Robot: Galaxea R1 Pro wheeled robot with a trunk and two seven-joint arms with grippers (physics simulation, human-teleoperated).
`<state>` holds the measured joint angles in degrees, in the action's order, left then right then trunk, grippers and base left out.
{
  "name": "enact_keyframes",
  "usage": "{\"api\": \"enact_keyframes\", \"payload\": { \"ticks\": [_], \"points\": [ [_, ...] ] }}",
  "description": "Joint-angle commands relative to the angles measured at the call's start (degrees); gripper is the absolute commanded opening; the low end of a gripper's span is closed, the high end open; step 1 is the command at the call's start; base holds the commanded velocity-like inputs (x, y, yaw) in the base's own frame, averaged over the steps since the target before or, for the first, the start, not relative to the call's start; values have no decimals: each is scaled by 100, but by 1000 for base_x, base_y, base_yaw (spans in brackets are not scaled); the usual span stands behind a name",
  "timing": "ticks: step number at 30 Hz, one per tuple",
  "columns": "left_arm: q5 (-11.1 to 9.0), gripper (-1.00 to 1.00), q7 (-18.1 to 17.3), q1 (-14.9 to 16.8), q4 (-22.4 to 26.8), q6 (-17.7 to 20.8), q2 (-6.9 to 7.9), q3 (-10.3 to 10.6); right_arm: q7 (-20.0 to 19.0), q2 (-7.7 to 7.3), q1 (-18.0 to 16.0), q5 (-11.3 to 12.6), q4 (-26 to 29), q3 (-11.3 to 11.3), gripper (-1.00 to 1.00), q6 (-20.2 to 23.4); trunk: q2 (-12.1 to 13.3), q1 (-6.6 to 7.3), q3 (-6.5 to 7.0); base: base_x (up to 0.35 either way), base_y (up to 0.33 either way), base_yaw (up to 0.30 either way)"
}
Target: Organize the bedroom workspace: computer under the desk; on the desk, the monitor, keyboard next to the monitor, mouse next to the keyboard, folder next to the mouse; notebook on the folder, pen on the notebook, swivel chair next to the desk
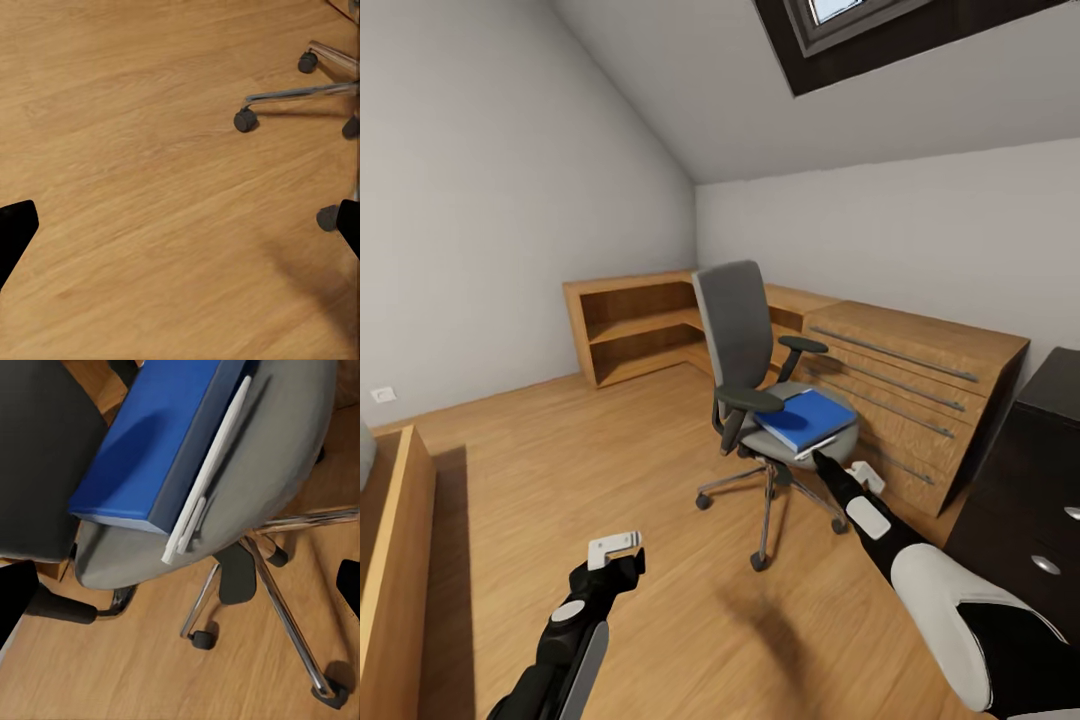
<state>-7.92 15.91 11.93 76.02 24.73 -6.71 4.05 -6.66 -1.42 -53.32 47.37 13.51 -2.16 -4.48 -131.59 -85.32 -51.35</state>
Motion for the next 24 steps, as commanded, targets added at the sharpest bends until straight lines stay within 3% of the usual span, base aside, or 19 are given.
{"api": "enact_keyframes", "payload": {
  "ticks": [1,5,8,9,11,12,14,15,16,17,22,24],
  "points": [
    [-61,100,52,-10,27,20,2,19,6,1,26,-31,78,-22,100,-15,39,24,13,0,0,0],
    [-61,100,52,-27,53,24,3,31,479,2,250,-365,755,-22,100,-13,200,111,85,0,0,0],
    [-61,100,52,-30,58,25,3,33,1133,6,783,-697,1903,-17,100,2,320,177,138,0,0,0],
    [-61,100,52,-31,59,26,3,34,1466,13,1168,-844,2644,-7,100,10,360,199,156,0,0,0],
    [-61,100,52,-32,60,28,3,34,1791,18,1592,-967,3407,25,100,19,440,243,192,0,0,0],
    [-61,100,52,-32,61,29,3,34,2100,22,1998,-1067,4114,93,100,39,480,265,210,0,0,0],
    [-61,100,52,-32,61,27,3,34,2388,22,2332,-1135,4712,201,100,76,561,309,246,0,0,0],
    [-61,100,52,-38,62,24,-3,40,2989,11,2760,-1211,5623,537,100,315,601,331,264,0,0,0],
    [-61,100,54,-38,62,24,-4,41,3088,9,2802,-1218,5719,587,100,402,641,353,282,0,0,0],
    [-61,100,55,-41,62,24,-5,43,3553,4,2925,-1252,6021,739,100,1272,681,375,300,0,0,0],
    [-61,100,54,-41,64,25,-6,43,3991,9,2961,-1259,6455,773,100,2706,881,485,390,0,0,0],
    [-61,100,55,-41,63,34,-6,43,4053,10,2964,-1248,6579,767,100,2934,962,529,426,0,0,0]
  ]
}}
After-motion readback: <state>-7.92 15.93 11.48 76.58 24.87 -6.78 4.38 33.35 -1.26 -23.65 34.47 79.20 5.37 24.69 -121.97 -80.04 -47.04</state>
